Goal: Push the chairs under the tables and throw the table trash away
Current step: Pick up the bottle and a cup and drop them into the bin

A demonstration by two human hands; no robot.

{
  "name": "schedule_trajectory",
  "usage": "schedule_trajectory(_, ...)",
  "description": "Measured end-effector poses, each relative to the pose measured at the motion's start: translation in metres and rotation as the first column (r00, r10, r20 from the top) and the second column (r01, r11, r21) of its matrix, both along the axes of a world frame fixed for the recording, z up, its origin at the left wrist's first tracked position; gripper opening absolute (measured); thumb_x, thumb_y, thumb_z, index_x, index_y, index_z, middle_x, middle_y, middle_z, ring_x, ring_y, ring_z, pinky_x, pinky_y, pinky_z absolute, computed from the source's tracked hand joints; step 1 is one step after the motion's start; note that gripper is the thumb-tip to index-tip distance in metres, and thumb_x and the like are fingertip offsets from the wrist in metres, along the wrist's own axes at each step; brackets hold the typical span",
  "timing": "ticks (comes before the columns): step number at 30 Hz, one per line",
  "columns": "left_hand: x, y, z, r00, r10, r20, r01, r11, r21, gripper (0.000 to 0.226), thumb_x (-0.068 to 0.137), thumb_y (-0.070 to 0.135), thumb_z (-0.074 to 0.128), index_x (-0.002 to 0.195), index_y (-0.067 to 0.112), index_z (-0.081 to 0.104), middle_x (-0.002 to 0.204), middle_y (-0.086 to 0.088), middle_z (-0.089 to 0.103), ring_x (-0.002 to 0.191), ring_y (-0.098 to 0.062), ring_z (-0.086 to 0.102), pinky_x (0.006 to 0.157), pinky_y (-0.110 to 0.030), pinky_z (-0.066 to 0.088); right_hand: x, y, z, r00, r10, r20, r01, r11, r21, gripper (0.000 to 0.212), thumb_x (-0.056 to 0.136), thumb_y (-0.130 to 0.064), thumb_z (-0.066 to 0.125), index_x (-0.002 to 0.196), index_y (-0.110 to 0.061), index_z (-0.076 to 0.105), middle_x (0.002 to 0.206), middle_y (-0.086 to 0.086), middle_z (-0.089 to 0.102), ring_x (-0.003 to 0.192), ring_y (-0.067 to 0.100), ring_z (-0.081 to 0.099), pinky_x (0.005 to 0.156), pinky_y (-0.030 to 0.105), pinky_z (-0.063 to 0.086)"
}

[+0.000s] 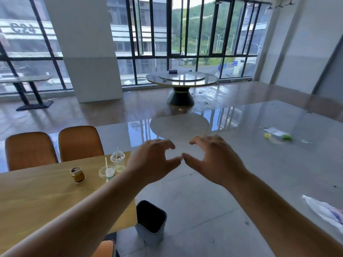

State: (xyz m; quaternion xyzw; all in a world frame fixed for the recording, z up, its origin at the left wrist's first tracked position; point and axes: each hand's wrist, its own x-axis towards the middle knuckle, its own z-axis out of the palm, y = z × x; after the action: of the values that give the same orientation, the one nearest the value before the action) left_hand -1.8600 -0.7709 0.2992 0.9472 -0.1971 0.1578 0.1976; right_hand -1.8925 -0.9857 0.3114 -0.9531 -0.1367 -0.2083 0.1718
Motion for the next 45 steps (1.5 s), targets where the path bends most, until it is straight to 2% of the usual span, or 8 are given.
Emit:
schedule_trajectory(6,0.119,0.011,-0.013,0.986,0.151,0.074,-0.150,0.989,-0.016,0.053,0.079,0.060,0.061,0.125,0.032,0.062,0.122,0.004,0.067,0.115,-0.022,0.057,0.089,-0.040,0.049,0.143,0.034,-0.001,0.986,0.164,-0.001,-0.164,0.985,-0.057,0.060,0.091,-0.065,0.056,0.138,-0.028,0.054,0.131,0.000,0.062,0.125,0.022,0.051,0.097,0.042,0.047)
schedule_trajectory(10,0.225,0.023,-0.042,0.963,0.266,-0.044,-0.270,0.956,-0.114,0.055,0.082,0.063,0.065,0.126,0.029,0.060,0.125,0.001,0.065,0.118,-0.024,0.054,0.090,-0.040,0.047,0.252,0.047,-0.025,0.968,0.236,-0.080,-0.239,0.971,-0.029,0.055,0.091,-0.061,0.059,0.134,-0.027,0.059,0.127,-0.001,0.064,0.121,0.022,0.054,0.099,0.038,0.045)
schedule_trajectory(21,0.404,0.068,-0.038,0.830,0.539,-0.142,-0.556,0.820,-0.138,0.062,0.084,0.065,0.064,0.132,0.027,0.055,0.135,0.000,0.061,0.119,-0.021,0.057,0.087,-0.034,0.047,0.494,0.057,-0.039,0.866,0.438,-0.240,-0.424,0.899,0.109,0.070,0.081,-0.082,0.048,0.133,-0.035,0.056,0.131,-0.009,0.060,0.122,0.016,0.053,0.093,0.038,0.044)
schedule_trajectory(25,0.410,0.108,-0.047,0.637,0.753,-0.166,-0.770,0.633,-0.086,0.068,0.083,0.070,0.061,0.136,0.028,0.052,0.140,-0.001,0.057,0.123,-0.024,0.054,0.090,-0.039,0.049,0.566,0.100,-0.059,0.753,0.607,-0.256,-0.604,0.791,0.098,0.070,0.081,-0.076,0.054,0.137,-0.034,0.053,0.136,-0.007,0.058,0.125,0.019,0.052,0.089,0.033,0.037)
schedule_trajectory(29,0.381,0.123,-0.068,0.326,0.917,-0.229,-0.945,0.325,-0.041,0.072,0.082,0.072,0.061,0.139,0.029,0.049,0.142,-0.001,0.054,0.124,-0.024,0.052,0.083,-0.036,0.042,0.608,0.146,-0.085,0.553,0.776,-0.303,-0.779,0.611,0.142,0.072,0.081,-0.070,0.062,0.139,-0.028,0.051,0.136,0.002,0.059,0.125,0.025,0.052,0.091,0.035,0.039)
schedule_trajectory(37,0.306,0.087,-0.143,-0.227,0.835,-0.501,-0.974,-0.184,0.135,0.095,0.073,0.080,0.063,0.151,0.035,0.032,0.158,-0.001,0.037,0.134,-0.025,0.047,0.094,-0.041,0.047,0.640,0.215,-0.166,0.175,0.839,-0.515,-0.927,0.317,0.202,0.089,0.077,-0.073,0.071,0.146,-0.025,0.043,0.147,0.005,0.052,0.131,0.023,0.048,0.101,0.035,0.041)
schedule_trajectory(40,0.286,0.084,-0.183,-0.339,0.744,-0.576,-0.938,-0.316,0.143,0.101,0.067,0.084,0.062,0.151,0.039,0.026,0.158,0.001,0.034,0.124,-0.025,0.055,0.079,-0.037,0.051,0.633,0.238,-0.211,0.098,0.791,-0.605,-0.930,0.290,0.228,0.096,0.078,-0.063,0.078,0.153,-0.026,0.032,0.156,0.006,0.040,0.140,0.025,0.039,0.111,0.041,0.038)
schedule_trajectory(45,0.285,0.108,-0.262,-0.374,0.650,-0.662,-0.894,-0.443,0.070,0.116,0.059,0.089,0.063,0.153,0.039,0.016,0.161,-0.003,0.028,0.120,-0.028,0.059,0.080,-0.041,0.050,0.637,0.265,-0.280,0.127,0.682,-0.720,-0.943,0.308,0.126,0.114,0.073,-0.067,0.079,0.159,-0.032,0.011,0.160,0.008,0.030,0.144,0.028,0.034,0.112,0.044,0.035)
